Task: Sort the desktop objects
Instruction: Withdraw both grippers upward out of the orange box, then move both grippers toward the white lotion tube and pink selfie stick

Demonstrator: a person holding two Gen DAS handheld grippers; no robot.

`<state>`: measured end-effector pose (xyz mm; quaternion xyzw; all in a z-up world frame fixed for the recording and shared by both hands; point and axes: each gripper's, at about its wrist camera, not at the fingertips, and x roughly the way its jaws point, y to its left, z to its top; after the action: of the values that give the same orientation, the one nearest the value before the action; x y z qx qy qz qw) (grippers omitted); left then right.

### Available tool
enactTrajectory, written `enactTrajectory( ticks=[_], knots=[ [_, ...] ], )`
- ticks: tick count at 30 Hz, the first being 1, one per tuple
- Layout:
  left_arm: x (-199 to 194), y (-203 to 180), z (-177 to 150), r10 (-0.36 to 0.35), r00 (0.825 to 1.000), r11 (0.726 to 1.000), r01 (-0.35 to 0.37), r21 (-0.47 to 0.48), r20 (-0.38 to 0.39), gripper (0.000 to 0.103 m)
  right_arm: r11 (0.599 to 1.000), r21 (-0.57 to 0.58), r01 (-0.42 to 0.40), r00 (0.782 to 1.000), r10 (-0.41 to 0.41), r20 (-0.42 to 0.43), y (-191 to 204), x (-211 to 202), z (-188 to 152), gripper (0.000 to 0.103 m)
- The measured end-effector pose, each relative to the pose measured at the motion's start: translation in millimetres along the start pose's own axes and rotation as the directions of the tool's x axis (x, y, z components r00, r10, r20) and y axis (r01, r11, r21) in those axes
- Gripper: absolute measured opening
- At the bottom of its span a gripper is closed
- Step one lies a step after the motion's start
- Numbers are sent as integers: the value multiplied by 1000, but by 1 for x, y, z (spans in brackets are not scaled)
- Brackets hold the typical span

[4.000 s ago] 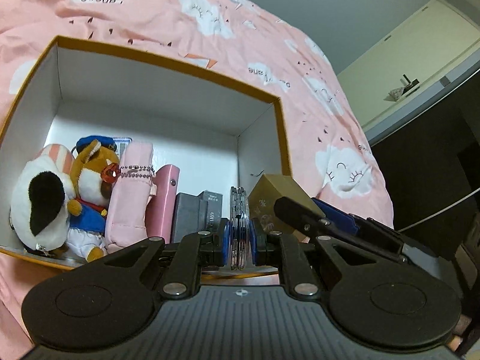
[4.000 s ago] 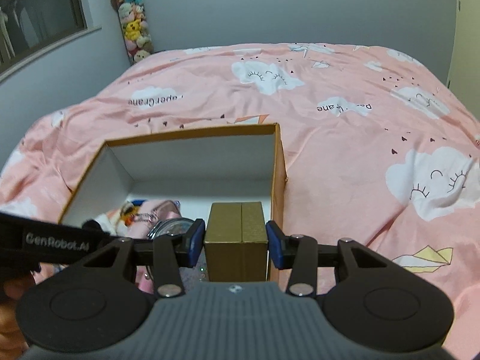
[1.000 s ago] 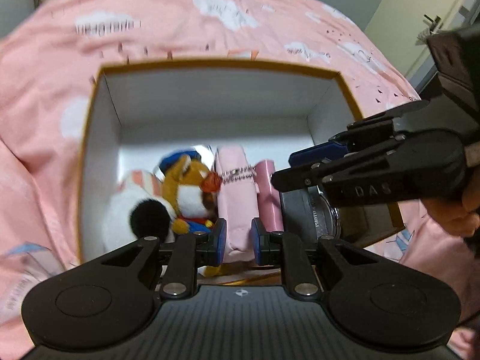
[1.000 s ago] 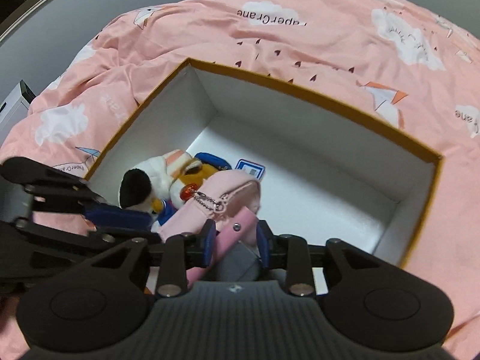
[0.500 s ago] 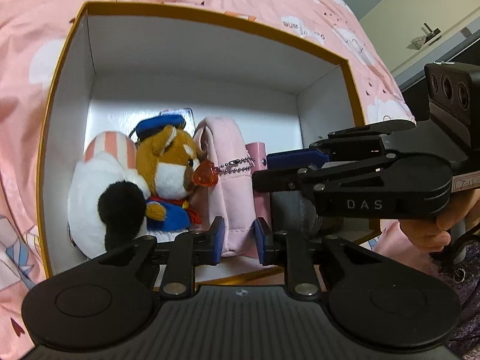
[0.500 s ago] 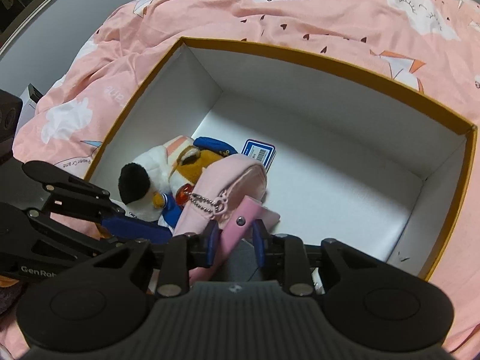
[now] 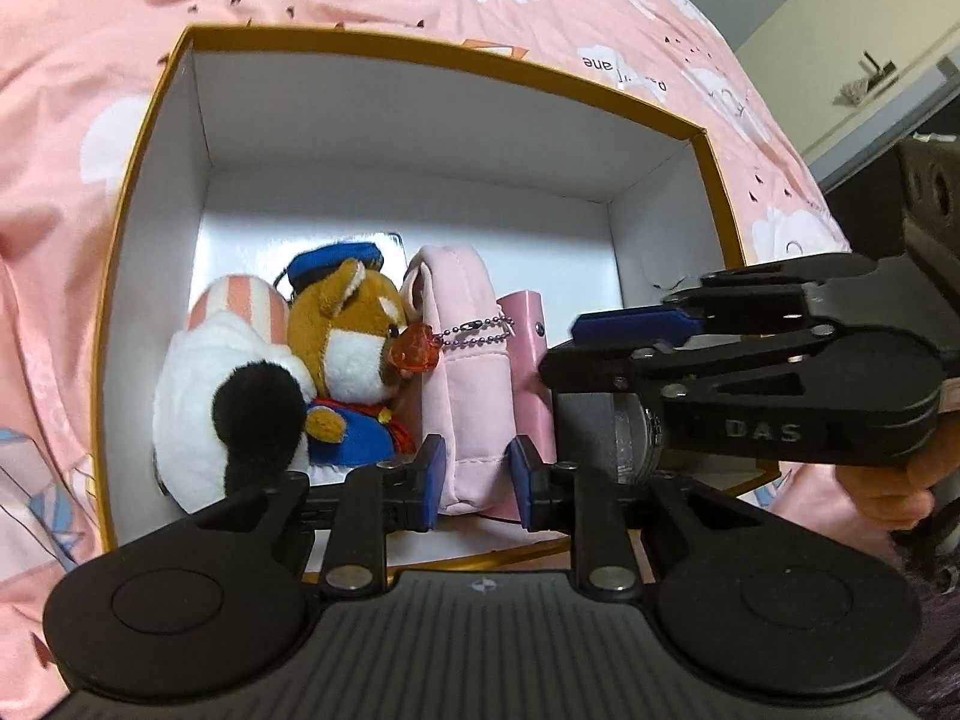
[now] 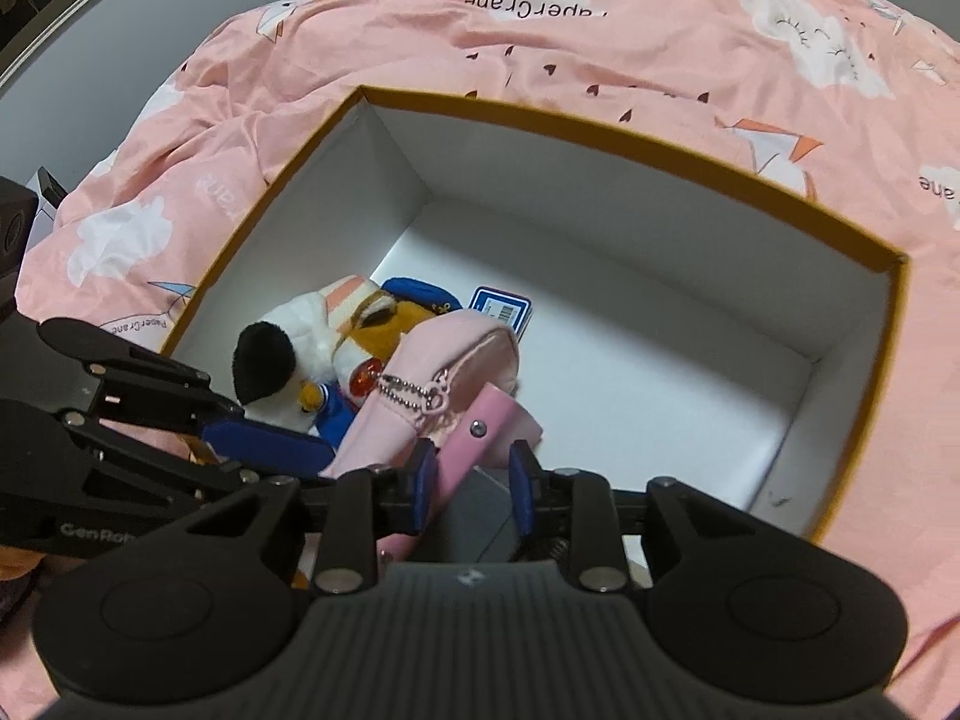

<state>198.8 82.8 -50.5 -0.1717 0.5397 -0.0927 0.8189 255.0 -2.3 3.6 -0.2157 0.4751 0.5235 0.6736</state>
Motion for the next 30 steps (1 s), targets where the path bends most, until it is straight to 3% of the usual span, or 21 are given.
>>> enactTrajectory(
  ticks=[4,7,9,12,15,19,21,24,30],
  knots=[
    [-15,-10,1,65,997,997,-67,49,51,26,1000,4,23,999,-23,36,0,-22,-5,32],
    [-38,-21,-12,94,983,992,-106,68,156,26,999,11,43,994,-44,97,6,-41,-22,33],
    [-57,-30,-26,70,975,991,-93,101,210,26,998,6,60,986,-61,157,16,-58,-40,38],
    [-75,-42,-46,6,976,986,-42,160,218,26,999,7,48,970,-48,238,30,-85,-72,39],
    [-76,-50,-67,-12,986,980,-21,197,164,26,1000,19,13,967,-17,254,42,-99,-103,39],
    [-46,-58,-94,29,1000,978,-30,207,7,26,994,113,-9,992,-5,127,49,-79,-147,32],
    [-33,-60,-110,45,995,976,-25,215,-86,26,984,172,-36,998,28,52,50,-66,-166,30],
    [-23,-70,-135,84,983,958,-36,284,-160,26,978,201,-54,997,65,-50,61,-49,-192,31],
    [-19,-71,-176,86,963,957,-8,291,-256,25,974,204,-99,991,116,-73,87,-42,-224,29]
  ],
)
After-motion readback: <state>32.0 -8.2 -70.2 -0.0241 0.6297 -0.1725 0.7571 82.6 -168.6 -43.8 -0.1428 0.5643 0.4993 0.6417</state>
